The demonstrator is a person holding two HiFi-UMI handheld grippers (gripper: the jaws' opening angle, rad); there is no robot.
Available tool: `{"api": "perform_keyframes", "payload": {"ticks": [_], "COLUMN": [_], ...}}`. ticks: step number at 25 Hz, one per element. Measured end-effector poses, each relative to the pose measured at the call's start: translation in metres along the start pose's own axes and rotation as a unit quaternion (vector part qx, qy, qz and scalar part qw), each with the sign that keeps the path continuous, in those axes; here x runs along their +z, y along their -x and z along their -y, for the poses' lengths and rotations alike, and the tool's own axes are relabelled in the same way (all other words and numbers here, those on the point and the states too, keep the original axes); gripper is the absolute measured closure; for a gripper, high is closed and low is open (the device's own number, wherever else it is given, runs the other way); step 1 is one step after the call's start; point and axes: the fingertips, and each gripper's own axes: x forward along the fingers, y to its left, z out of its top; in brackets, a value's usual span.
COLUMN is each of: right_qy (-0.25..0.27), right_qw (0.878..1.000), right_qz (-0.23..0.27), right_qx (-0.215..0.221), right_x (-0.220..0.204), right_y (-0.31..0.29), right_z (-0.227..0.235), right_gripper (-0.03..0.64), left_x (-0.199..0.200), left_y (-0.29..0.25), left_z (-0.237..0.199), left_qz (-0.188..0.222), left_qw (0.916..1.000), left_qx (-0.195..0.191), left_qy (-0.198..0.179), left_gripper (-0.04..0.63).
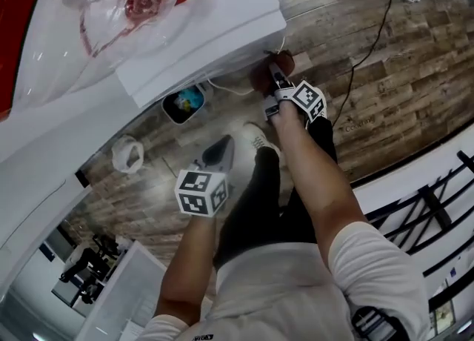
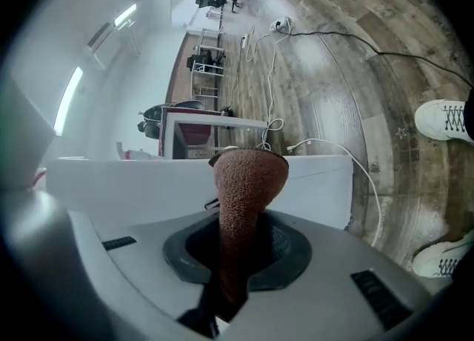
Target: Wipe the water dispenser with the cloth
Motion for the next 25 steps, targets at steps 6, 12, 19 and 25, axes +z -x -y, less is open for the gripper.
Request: {"api": "perform_keyframes", "payload": {"ticks": [6, 12, 19, 25], "right_qy": [0.027, 0.014, 0.034, 0.050], "right_qw": [0.999, 0.999, 0.996, 0.996], "right_qz": [-0.009, 0.006, -0.007, -0.019], "right_qx": [-0.030, -0.043, -0.078, -0.065], "right_x": [0.008, 0.020, 0.029, 0.024], "right_y": [-0.028, -0.045, -0.045, -0.030], "right_z": [0.054, 0.092, 0.128, 0.097], "right_gripper": [0.561, 0.561, 0.561, 0.561], "left_x": [-0.010, -0.034, -0.045, -0.032], "left_y": [-0.011, -0.022, -0.038, -0.027], "left_z": [-0.007, -0.007, 0.006, 0.008], "left_qz": [-0.003, -0.024, -0.037, -0.022], "left_qw": [1.0000, 0.9997, 0.9992, 0.9996], "left_qx": [0.009, 0.004, -0.011, -0.018], "left_qy": [-0.005, -0.004, -0.012, -0.009], "left_gripper": [0.606, 0.606, 0.606, 0.606]}}
